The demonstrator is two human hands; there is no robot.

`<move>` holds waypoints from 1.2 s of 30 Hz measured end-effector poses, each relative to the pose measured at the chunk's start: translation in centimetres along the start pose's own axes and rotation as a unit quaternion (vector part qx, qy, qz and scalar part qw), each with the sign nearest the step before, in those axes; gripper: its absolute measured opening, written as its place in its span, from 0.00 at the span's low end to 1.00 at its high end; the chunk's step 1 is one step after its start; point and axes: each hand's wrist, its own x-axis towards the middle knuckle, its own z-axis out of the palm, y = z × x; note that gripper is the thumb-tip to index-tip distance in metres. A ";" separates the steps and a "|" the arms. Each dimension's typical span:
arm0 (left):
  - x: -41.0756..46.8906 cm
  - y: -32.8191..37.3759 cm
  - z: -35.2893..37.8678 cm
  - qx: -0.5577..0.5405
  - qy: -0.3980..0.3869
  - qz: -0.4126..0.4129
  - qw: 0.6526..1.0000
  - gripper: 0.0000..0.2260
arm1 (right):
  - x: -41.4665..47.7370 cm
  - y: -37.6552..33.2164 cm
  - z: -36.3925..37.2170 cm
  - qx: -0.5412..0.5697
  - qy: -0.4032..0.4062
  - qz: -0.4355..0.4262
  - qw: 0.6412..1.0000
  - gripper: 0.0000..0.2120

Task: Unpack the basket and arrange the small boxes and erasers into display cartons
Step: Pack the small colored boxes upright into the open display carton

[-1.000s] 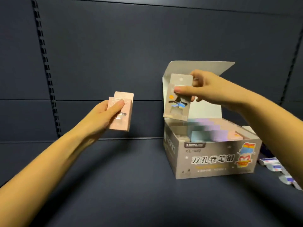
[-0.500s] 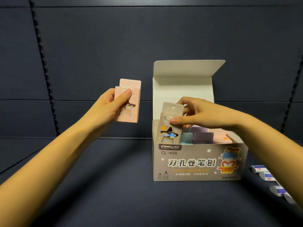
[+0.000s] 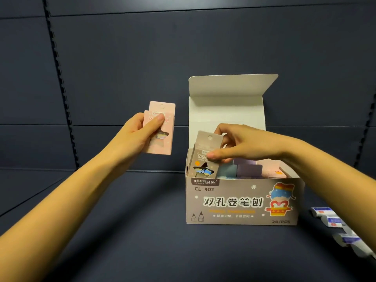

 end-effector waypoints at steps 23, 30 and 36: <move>0.0 4.2 4.8 0.025 -0.059 0.090 0.994 0.13 | -1.9 1.8 -1.9 -0.078 0.136 0.003 0.988 0.13; 0.8 4.6 12.6 0.052 -0.153 0.097 0.982 0.17 | -6.2 5.5 -5.5 -0.025 0.222 0.056 0.973 0.04; 1.2 3.8 16.2 0.069 -0.221 0.085 0.969 0.17 | -7.9 7.1 -6.3 -0.049 0.229 0.067 0.970 0.05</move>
